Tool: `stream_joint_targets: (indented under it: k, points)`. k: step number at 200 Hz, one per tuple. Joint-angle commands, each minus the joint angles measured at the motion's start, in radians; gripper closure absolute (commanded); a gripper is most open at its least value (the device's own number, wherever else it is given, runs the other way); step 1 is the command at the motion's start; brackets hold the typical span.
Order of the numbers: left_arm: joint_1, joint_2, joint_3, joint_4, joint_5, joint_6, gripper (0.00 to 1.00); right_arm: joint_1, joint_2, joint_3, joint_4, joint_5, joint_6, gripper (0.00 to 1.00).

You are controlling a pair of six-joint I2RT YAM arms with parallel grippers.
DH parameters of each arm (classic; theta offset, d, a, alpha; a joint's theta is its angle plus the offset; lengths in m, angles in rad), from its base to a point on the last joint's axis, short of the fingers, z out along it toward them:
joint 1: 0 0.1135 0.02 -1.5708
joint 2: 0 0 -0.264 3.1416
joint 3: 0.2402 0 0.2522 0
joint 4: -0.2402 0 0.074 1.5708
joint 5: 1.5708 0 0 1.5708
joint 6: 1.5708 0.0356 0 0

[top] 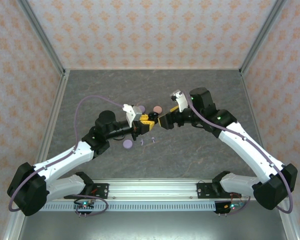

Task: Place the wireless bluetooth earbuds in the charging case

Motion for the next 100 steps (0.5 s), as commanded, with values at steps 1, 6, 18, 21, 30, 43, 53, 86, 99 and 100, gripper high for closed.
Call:
stream_joint_targets:
  k: [1, 6, 18, 21, 30, 43, 53, 86, 99, 100]
  points:
    - [-0.006, -0.014, -0.003, 0.046, -0.007, -0.01, 1.0, -0.005, 0.003, -0.012, 0.029, -0.029, 0.001, 0.1]
    - [-0.005, -0.014, -0.004, 0.046, -0.006, -0.01, 1.0, -0.004, 0.004, -0.013, 0.03, -0.031, 0.001, 0.1]
    - [-0.006, -0.014, -0.003, 0.046, -0.007, -0.01, 1.0, -0.004, 0.007, -0.013, 0.039, -0.037, 0.005, 0.1]
    - [-0.006, -0.014, -0.002, 0.046, -0.007, -0.01, 1.0, -0.004, 0.008, -0.013, 0.039, -0.04, 0.005, 0.1]
    - [-0.006, -0.014, -0.003, 0.044, -0.007, -0.009, 1.0, -0.004, 0.009, -0.013, 0.046, -0.045, 0.007, 0.1]
    - [-0.006, -0.014, -0.003, 0.044, -0.007, -0.009, 1.0, -0.005, 0.013, -0.013, 0.054, -0.051, 0.011, 0.1]
    - [-0.006, -0.014, -0.003, 0.044, -0.008, -0.009, 1.0, -0.004, 0.015, -0.013, 0.057, -0.056, 0.012, 0.1]
    - [-0.006, -0.014, -0.003, 0.041, -0.008, -0.009, 1.0, -0.004, 0.015, -0.012, 0.062, -0.07, 0.013, 0.1]
    - [-0.006, -0.013, -0.004, 0.041, -0.008, -0.009, 1.0, -0.004, 0.014, -0.012, 0.063, -0.075, 0.012, 0.1]
    - [-0.005, -0.013, -0.004, 0.042, -0.008, -0.009, 1.0, -0.003, 0.014, -0.012, 0.064, -0.074, 0.013, 0.1]
